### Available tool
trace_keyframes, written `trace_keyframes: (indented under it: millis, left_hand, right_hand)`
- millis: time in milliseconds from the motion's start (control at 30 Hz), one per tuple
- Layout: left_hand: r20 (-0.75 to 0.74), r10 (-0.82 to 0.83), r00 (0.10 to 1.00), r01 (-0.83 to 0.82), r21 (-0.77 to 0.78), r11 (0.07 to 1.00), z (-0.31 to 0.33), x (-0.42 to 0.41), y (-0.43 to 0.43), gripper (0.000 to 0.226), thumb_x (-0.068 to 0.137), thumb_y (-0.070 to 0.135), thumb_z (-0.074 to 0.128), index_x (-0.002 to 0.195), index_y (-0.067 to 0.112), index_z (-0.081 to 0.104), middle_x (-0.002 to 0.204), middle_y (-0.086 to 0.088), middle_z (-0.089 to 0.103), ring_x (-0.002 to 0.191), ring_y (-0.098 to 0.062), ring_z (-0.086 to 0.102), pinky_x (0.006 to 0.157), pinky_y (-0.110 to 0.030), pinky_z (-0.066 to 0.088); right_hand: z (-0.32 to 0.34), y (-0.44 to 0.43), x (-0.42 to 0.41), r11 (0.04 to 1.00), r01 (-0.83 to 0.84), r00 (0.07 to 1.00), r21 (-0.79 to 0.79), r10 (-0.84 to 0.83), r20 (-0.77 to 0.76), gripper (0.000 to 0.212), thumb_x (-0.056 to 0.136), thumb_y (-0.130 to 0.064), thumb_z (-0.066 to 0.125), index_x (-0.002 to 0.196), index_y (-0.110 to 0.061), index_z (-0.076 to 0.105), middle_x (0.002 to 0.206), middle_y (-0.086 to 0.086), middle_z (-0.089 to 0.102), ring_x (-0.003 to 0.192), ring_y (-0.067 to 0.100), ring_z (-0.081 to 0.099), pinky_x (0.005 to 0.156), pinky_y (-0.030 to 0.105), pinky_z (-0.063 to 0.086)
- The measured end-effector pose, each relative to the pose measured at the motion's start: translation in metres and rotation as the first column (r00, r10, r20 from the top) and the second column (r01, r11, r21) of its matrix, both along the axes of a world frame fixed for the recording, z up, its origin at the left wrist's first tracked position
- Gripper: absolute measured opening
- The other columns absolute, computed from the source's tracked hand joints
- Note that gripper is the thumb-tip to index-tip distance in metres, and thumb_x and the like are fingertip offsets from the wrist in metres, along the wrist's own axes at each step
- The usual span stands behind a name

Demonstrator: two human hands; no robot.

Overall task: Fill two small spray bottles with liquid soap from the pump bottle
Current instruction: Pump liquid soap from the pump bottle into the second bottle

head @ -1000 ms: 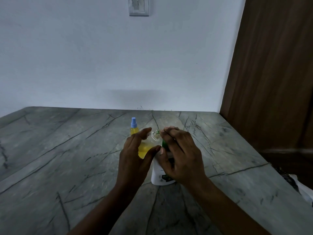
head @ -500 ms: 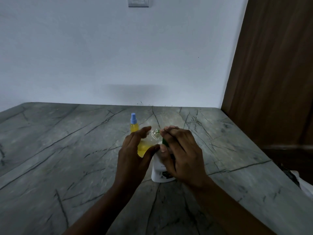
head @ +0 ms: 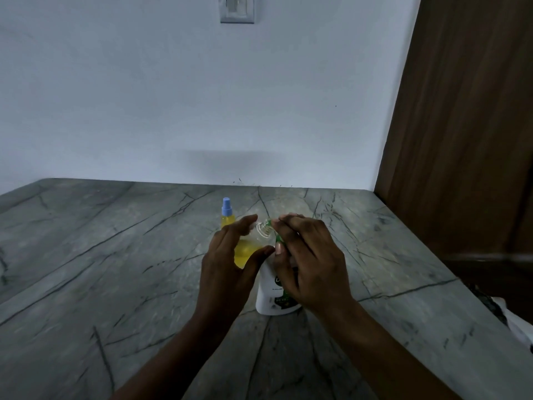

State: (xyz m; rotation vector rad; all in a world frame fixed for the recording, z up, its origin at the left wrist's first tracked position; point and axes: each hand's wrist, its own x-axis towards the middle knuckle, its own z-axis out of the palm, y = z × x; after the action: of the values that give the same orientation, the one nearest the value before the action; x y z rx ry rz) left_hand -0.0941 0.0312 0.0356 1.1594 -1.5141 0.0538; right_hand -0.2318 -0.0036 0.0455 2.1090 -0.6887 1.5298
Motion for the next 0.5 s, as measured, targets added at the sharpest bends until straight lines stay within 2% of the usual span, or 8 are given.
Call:
trace_keyframes:
  millis: [100,267,500]
  left_hand:
    - [0.009,0.005,1.000,-0.005,-0.005,1.000,-0.001,0.001,0.000,0.051,0.077,0.051,0.061,0.121,0.027,0.048,0.107,0.010,0.053,0.092,-0.010,0.056,0.073,-0.019,0.044]
    - [0.006,0.015,1.000,-0.015,0.015,1.000,-0.005,0.003,-0.002,0.048,0.075,0.033,0.068,0.119,0.026,0.051,0.106,0.009,0.055,0.092,-0.011,0.057,0.073,-0.018,0.044]
    - [0.007,0.011,1.000,-0.011,0.035,0.999,-0.007,0.005,-0.003,0.048,0.073,0.037,0.063,0.119,0.028,0.050,0.107,0.011,0.054,0.094,-0.008,0.055,0.074,-0.016,0.041]
  right_hand:
    - [-0.002,0.000,0.002,1.000,0.000,1.000,0.016,0.000,0.013,0.047,0.100,-0.026,0.032,0.106,0.005,0.067,0.104,0.018,0.066,0.104,0.022,0.052,0.090,0.023,0.042]
    - [-0.009,-0.001,0.004,1.000,-0.002,1.000,0.027,0.001,0.025,0.043,0.099,-0.024,0.036,0.105,0.005,0.067,0.104,0.018,0.066,0.102,0.022,0.053,0.088,0.022,0.042]
    - [-0.016,-0.004,0.007,1.000,0.001,1.000,0.029,-0.002,0.028,0.039,0.097,-0.022,0.040,0.106,0.006,0.067,0.105,0.018,0.066,0.104,0.023,0.054,0.095,0.018,0.037]
